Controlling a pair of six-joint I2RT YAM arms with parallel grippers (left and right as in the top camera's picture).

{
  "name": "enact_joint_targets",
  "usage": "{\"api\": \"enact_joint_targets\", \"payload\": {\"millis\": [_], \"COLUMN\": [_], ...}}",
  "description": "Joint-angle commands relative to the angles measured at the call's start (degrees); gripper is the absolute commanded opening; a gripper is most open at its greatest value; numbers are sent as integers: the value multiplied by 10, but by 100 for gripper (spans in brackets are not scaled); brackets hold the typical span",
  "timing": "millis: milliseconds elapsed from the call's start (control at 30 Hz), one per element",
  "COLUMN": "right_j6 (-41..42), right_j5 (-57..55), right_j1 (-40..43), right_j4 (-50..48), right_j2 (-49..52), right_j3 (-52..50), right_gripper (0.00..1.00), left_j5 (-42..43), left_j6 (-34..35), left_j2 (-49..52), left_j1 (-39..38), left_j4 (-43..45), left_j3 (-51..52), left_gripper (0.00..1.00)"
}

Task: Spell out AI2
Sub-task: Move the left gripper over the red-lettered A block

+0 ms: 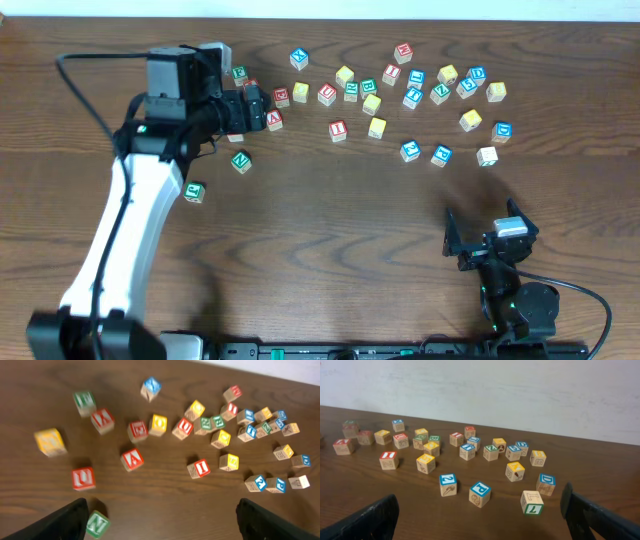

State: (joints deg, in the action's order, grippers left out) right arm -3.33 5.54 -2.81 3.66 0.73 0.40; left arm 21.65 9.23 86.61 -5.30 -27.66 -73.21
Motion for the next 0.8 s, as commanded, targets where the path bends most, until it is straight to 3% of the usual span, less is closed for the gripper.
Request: {"api": "enact_joint_targets", "payload": {"millis": [0,200,500,767], "right_j6": [7,7,7,7], "right_j5": [-2,-2,-2,-2], "right_j1": [4,4,4,4], "right_j4": [2,2,2,2], "right_j2": [-2,-2,-2,-2], "right_j3": [-1,-1,-1,-1], "right_gripper": [99,99,99,99], "left_j5": [34,4,-231,-217], "left_j6": [34,69,70,64], "left_j2": [22,36,43,168], "left_j1": [1,-3,-92,-107], "left_j4": [3,3,-64,-183], "left_j3": [-4,-4,-17,-193], "left_gripper": [91,91,91,91]}}
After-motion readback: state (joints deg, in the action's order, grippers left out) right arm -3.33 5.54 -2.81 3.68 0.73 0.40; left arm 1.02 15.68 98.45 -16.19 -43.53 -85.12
